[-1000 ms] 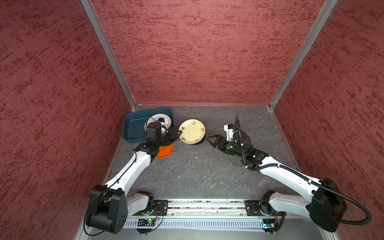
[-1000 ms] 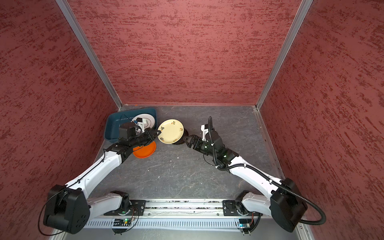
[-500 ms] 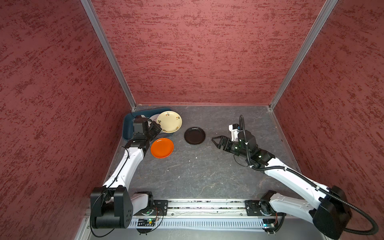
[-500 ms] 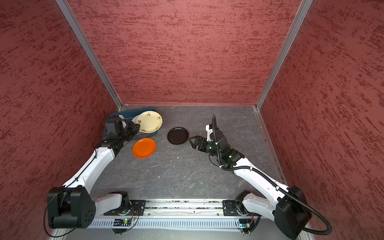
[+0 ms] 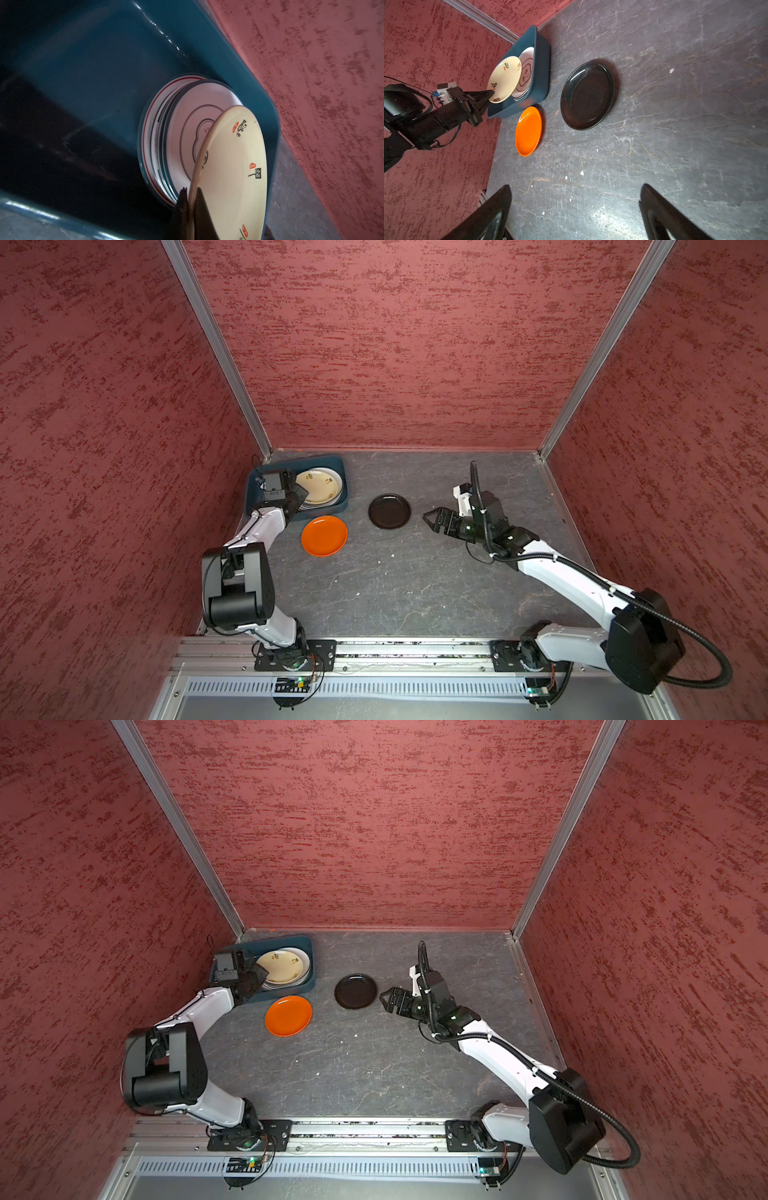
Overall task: Place the plates into the plastic bin on the countertop
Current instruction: 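Lower the cream plate onto the bin stack and open the left gripper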
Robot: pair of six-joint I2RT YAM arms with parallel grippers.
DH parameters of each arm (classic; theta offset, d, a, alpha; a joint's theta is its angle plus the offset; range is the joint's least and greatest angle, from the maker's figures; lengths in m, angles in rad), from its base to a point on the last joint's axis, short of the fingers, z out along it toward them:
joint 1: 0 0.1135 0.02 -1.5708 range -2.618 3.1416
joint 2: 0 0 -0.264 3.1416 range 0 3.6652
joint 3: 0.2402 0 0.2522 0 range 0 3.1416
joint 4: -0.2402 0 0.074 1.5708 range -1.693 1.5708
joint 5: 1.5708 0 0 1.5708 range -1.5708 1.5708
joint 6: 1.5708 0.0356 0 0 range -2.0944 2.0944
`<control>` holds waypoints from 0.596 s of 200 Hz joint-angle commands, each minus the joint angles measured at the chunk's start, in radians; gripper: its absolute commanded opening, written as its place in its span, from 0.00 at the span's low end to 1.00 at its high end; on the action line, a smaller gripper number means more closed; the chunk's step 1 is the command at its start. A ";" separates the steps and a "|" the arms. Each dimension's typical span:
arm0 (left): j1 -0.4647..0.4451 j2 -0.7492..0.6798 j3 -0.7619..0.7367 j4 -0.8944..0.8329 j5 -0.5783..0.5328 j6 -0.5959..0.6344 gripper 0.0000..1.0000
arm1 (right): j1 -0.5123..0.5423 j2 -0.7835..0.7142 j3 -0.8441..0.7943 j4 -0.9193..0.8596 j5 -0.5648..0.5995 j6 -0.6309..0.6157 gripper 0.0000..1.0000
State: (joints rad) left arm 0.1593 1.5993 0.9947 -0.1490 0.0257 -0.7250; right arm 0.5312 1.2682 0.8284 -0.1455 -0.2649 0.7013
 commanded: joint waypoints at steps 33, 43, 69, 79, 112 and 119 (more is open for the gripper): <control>0.031 0.101 0.080 0.039 0.036 0.011 0.00 | -0.029 0.045 0.029 0.045 -0.058 0.000 0.97; 0.035 0.119 0.088 0.039 0.046 0.010 0.00 | -0.029 0.056 0.031 0.049 -0.066 0.003 0.97; 0.037 0.146 0.098 0.049 0.049 0.013 0.00 | -0.036 0.081 0.045 0.052 -0.085 0.006 0.97; 0.037 0.158 0.107 0.048 0.053 0.018 0.00 | -0.037 0.087 0.050 0.052 -0.087 0.006 0.97; 0.037 0.210 0.153 0.039 0.099 0.050 0.05 | -0.041 0.094 0.050 0.051 -0.083 0.013 0.95; 0.037 0.219 0.163 0.034 0.103 0.054 0.12 | -0.042 0.096 0.047 0.052 -0.082 0.016 0.94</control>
State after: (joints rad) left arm 0.1913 1.7836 1.1126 -0.1234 0.0891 -0.7086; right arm 0.4999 1.3598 0.8448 -0.1223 -0.3347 0.7063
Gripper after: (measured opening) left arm 0.087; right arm 0.953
